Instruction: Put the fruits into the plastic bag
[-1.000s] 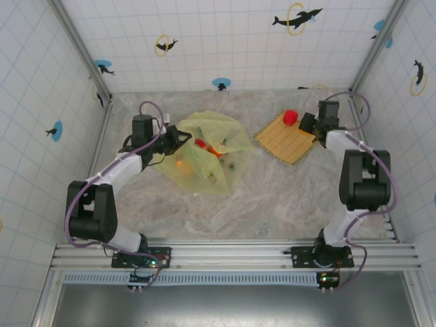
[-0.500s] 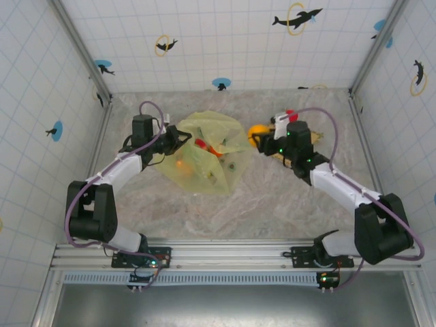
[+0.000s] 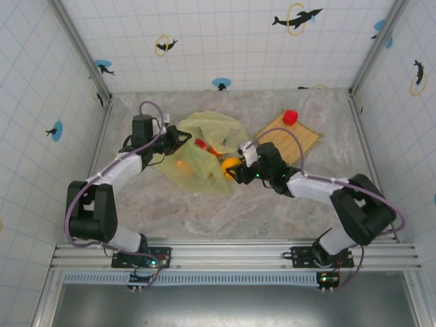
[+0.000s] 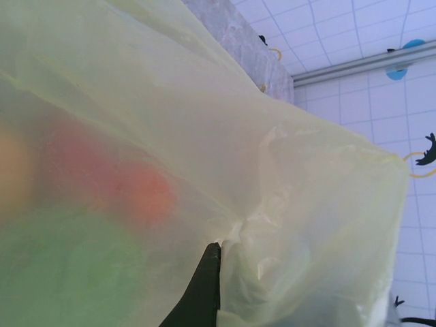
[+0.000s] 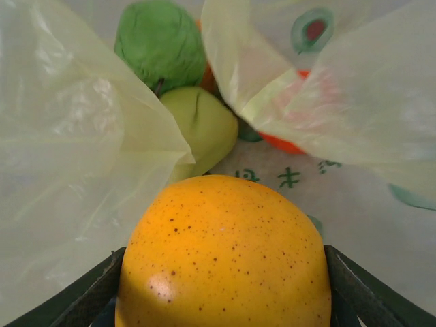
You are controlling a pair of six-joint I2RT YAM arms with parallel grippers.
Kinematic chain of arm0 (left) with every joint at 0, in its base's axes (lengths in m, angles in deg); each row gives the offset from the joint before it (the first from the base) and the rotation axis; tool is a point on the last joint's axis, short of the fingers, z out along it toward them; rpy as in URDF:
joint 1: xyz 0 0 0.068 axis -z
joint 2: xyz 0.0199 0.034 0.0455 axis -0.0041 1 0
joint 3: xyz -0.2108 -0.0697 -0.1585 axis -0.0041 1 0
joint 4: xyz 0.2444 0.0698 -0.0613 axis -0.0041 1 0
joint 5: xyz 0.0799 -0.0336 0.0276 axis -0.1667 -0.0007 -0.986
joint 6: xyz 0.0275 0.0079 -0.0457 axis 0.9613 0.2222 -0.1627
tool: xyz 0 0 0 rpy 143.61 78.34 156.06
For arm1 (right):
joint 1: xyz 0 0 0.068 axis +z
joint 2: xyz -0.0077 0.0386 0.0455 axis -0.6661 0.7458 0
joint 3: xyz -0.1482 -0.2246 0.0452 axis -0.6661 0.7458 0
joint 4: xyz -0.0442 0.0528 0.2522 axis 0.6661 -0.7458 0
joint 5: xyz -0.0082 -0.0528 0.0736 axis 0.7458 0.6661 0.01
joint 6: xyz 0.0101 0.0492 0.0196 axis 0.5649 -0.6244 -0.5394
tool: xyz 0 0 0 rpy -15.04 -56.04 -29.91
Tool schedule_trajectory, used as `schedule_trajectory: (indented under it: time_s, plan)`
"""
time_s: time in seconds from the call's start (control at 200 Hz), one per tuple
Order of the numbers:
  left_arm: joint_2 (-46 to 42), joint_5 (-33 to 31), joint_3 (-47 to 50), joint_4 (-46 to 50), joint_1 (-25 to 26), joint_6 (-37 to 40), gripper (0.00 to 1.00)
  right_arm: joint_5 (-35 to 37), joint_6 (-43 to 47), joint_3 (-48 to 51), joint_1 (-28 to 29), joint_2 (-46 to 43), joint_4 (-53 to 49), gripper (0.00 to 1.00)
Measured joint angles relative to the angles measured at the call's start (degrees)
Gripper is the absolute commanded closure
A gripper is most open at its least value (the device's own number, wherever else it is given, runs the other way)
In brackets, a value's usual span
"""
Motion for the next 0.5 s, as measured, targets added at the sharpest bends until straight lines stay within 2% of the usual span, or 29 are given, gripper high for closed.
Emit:
schedule_trajectory:
  time_s: [0.16,0.5]
  plan:
    - [0.00,0.79,0.00,-0.63,0.00,-0.02,1.00,-0.42,-1.66,-4.96,1.84,6.84,3.58,0.40]
    - [-1.25,1.53,0.00,-2.16,0.00,-0.46,1.00,-5.42,-9.11,-13.00,2.58,13.66,13.70,0.41]
